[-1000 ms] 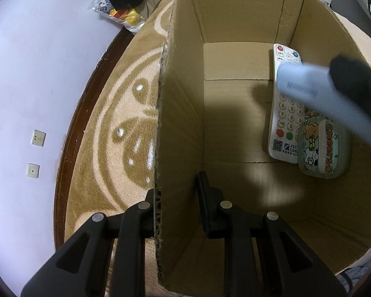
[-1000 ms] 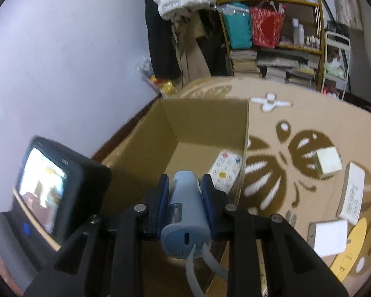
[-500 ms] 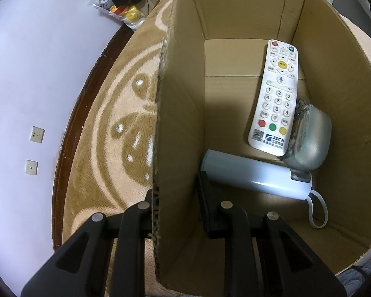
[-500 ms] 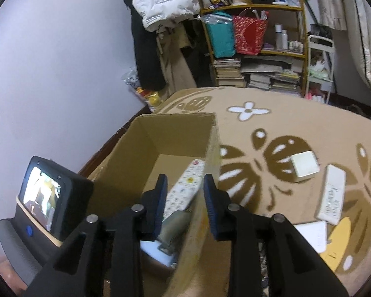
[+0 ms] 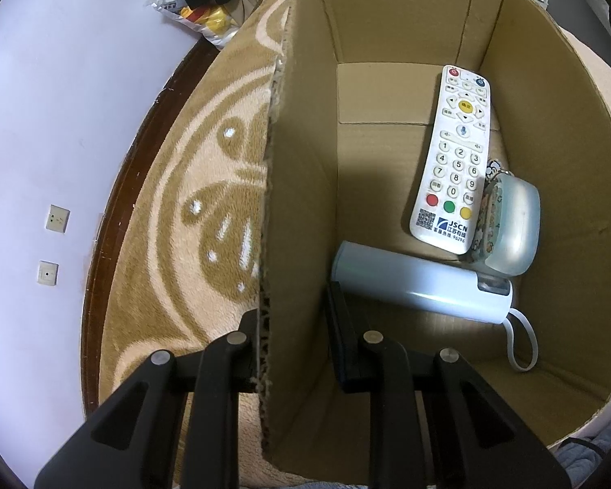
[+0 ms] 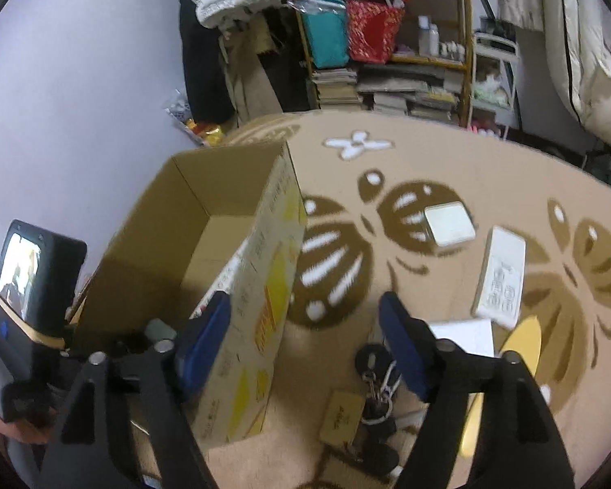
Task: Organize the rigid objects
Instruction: 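Move the right gripper over the rug and grasp the key ring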
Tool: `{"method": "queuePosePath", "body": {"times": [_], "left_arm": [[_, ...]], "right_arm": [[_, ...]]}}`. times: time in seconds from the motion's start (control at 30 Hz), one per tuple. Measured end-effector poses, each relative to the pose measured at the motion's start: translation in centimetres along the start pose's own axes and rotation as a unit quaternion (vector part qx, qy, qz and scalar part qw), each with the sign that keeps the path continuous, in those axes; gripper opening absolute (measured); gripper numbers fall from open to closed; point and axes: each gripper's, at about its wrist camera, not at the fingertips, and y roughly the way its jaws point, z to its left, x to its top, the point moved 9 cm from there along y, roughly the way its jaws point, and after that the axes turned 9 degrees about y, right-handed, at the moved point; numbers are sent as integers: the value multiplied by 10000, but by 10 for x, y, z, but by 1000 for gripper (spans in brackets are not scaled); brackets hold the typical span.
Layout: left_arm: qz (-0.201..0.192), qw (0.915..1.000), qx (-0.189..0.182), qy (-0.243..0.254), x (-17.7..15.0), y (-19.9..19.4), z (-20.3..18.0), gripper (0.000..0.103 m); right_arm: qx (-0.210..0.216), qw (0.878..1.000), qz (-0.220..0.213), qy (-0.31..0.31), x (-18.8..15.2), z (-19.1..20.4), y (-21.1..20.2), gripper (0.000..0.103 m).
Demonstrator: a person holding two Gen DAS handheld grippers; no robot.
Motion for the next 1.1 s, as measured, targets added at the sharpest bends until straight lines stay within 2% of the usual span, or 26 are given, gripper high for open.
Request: {"method": "queuePosePath", "body": {"times": [0.2, 0.43, 0.53, 0.6, 0.63, 0.7, 0.73, 0.77, 0.97, 1.03, 1.1], "left_arm": [[-1, 10000, 23, 17, 0, 1, 0, 22], [1, 10000, 35, 25, -1, 1, -1, 22], [4, 10000, 38, 27, -1, 2, -1, 22], [2, 10000, 39, 29, -1, 2, -1, 22], [3, 10000, 40, 31, -2, 2, -1, 22], [3, 10000, 36, 26, -1, 2, -1, 21], [3, 10000, 39, 30, -1, 2, -1, 21], [2, 10000, 40, 31, -2, 2, -1, 21], [5, 10000, 44, 35, -2, 3, -2, 22], [7, 10000, 42, 34, -1, 3, -2, 22], [7, 10000, 44, 34, -2, 3, -2, 21]], "right_arm": [[-119, 9989, 221, 395, -20, -25, 2, 85], [-195, 9965, 380, 714, -27, -45, 11, 85], [-302, 9942, 564, 866, -37, -56, 21, 82], [-307, 9917, 741, 1008, -43, -63, 29, 66], [-304, 9904, 826, 1063, -46, -65, 33, 61], [-288, 9883, 964, 1145, -51, -69, 39, 41], [-308, 9871, 1049, 1170, -53, -71, 43, 37], [-317, 9865, 1084, 1188, -54, -73, 45, 34], [-343, 9828, 1261, 1305, -61, -78, 52, 34], [-401, 9826, 1297, 1271, -62, -79, 55, 28], [-517, 9831, 1322, 1152, -62, -80, 57, 14]]}}
